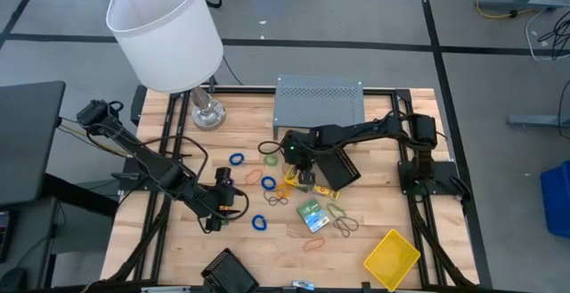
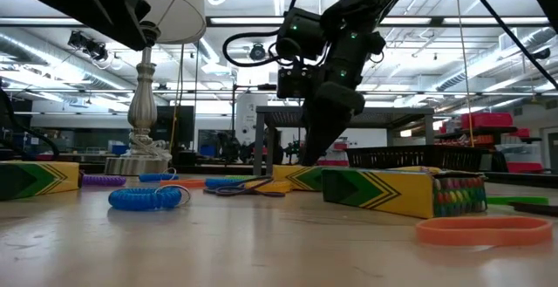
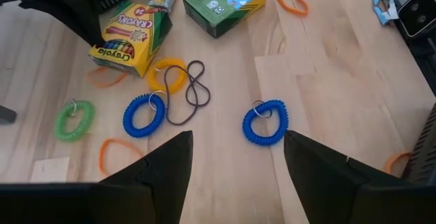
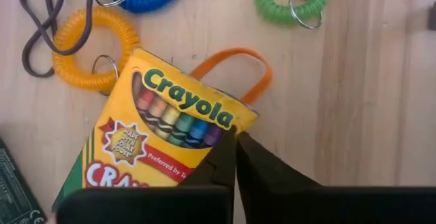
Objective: Pick & Place Office Desk Supplies
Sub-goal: Put the yellow crayon box into the top black bin
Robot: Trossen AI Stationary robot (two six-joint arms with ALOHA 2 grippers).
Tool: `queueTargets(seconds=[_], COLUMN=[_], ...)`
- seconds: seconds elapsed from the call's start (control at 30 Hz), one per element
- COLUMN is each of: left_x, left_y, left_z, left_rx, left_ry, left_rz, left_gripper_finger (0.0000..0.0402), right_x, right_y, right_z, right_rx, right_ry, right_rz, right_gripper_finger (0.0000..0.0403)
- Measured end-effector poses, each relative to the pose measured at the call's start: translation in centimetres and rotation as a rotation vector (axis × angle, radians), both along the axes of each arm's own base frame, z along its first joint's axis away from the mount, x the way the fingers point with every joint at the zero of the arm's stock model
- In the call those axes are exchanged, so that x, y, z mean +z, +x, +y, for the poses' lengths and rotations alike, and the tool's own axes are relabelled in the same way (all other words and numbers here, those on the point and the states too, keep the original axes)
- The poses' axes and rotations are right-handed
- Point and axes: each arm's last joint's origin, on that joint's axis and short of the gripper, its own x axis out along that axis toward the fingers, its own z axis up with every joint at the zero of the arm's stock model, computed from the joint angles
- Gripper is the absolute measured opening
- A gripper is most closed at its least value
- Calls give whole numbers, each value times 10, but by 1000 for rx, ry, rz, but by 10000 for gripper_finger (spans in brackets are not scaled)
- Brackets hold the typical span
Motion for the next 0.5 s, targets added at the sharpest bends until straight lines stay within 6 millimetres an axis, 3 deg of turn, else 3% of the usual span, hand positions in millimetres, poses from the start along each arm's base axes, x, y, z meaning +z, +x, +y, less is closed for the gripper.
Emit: queueTargets(seconds=[0.2,0.5], left_x=[0,0], left_y=[0,0], left_z=[1,1], left_rx=[-2,-12], left_ry=[9,21], left_rz=[-1,-1], left_gripper_finger=[234,234], right_x=[6,62], right_y=[-4,-1], right_z=[9,39], right_rx=[10,7], right_ry=[20,-109], right_rz=[18,-81], right_gripper_finger=[2,1])
